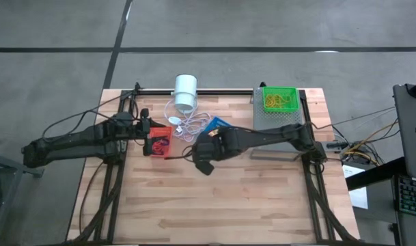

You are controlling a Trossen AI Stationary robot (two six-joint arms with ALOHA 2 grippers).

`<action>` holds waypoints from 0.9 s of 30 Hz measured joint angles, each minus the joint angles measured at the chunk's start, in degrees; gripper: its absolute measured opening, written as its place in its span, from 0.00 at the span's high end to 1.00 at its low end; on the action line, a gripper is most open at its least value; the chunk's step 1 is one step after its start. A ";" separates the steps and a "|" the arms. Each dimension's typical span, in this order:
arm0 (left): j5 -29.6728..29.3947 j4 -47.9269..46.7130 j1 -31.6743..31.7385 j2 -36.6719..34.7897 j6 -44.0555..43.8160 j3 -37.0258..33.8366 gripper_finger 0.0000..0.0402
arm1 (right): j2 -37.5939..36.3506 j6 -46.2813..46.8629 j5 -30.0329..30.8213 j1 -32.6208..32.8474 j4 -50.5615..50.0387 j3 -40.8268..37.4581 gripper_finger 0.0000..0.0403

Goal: Pick & Place Office Desk Supplies
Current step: Put the blue bin filled with pack of crayons on the shelf

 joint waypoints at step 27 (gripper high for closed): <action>0.01 -0.72 0.04 -0.02 0.00 0.00 0.47 | -5.72 10.78 -0.12 -2.68 -13.11 7.66 0.98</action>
